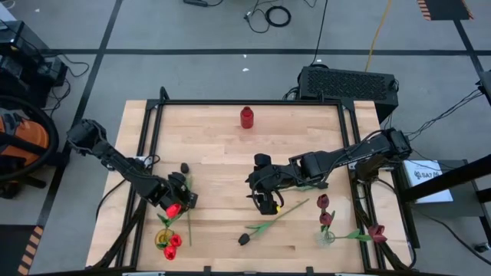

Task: Sort flowers into vase by color
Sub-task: Put the top left black flower into the red vase

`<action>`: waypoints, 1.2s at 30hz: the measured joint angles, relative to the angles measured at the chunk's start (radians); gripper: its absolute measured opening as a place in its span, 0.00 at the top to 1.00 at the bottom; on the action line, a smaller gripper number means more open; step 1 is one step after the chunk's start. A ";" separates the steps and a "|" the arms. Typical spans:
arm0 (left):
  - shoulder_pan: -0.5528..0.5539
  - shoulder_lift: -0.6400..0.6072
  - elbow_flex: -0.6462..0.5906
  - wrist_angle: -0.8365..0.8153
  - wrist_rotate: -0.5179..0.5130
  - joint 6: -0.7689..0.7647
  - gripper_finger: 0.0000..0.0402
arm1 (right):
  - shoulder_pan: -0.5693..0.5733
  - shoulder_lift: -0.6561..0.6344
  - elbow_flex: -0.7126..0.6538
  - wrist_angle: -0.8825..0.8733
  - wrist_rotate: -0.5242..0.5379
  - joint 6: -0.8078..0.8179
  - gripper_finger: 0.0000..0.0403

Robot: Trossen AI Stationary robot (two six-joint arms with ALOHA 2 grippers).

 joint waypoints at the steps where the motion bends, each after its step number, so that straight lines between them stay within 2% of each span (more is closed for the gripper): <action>1: 0.002 0.000 0.000 0.000 0.005 0.000 0.63 | 0.000 0.000 0.000 0.000 0.000 0.000 0.44; 7: 0.004 0.001 -0.001 -0.001 0.001 -0.026 0.67 | 0.000 0.000 0.000 0.000 0.000 0.000 0.44; 17: 0.021 0.004 -0.003 0.016 -0.031 0.021 0.92 | 0.000 0.000 0.000 0.000 0.000 -0.003 0.44; 20: 0.022 0.000 -0.004 0.068 -0.101 0.121 0.97 | 0.000 0.000 0.000 0.000 0.000 -0.004 0.44; 24: 0.026 -0.055 -0.003 0.140 -0.160 0.258 0.98 | 0.000 0.000 0.000 0.000 0.000 -0.015 0.44; 31: 0.026 -0.222 -0.003 0.168 -0.419 0.424 0.98 | 0.000 0.000 0.000 0.001 0.000 -0.018 0.44; 36: 0.026 -0.332 -0.002 0.339 -0.650 0.674 0.98 | -0.005 0.000 -0.005 0.075 0.009 -0.041 0.44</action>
